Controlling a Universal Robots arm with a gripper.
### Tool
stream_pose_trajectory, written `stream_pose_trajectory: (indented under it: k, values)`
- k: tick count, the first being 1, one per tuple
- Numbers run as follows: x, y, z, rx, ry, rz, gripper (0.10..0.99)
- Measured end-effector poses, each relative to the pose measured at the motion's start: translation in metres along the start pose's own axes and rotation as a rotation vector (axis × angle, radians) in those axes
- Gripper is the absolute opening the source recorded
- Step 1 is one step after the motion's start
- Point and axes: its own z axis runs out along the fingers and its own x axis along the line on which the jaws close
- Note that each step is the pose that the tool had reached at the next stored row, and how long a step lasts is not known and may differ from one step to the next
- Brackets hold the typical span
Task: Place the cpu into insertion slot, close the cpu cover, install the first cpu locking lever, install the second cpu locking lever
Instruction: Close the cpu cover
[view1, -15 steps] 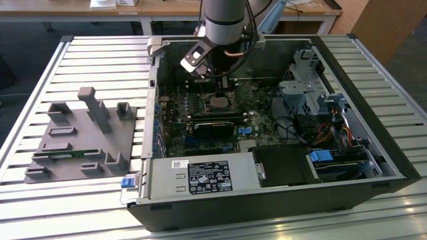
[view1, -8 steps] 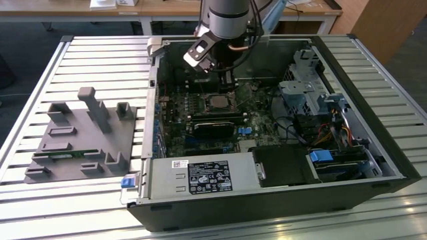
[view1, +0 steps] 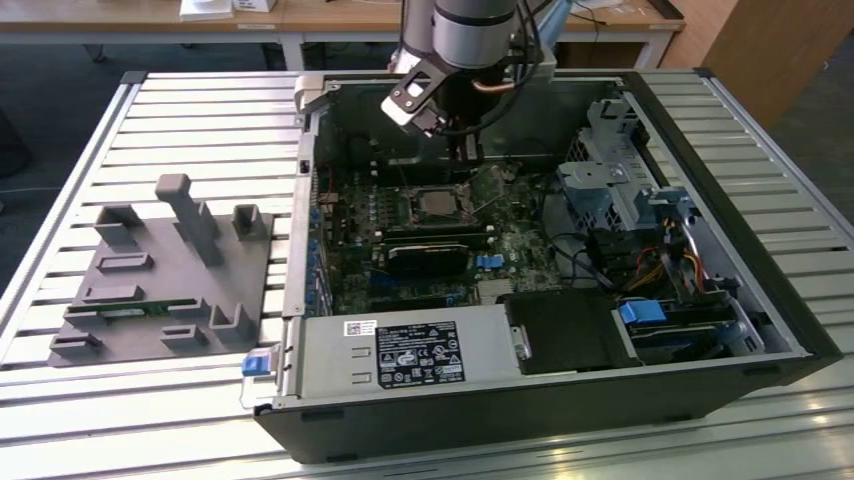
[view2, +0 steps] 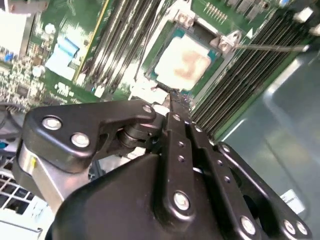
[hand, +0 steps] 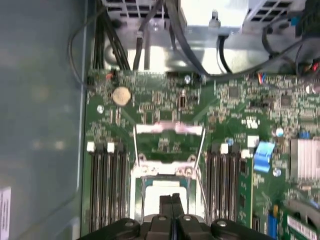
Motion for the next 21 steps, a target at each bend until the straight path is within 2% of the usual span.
stream_pose_trajectory:
  k: [5, 15, 21]
  values:
    - [0.0001, 0.0054, -0.0089, 0.002, 0.0, 0.0, 0.106]
    - [0.0, 0.034, -0.0079, 0.002, 0.0003, 0.0, 0.106]
    - [-0.0001, 0.0423, -0.0069, 0.002, 0.0001, 0.0, 0.106]
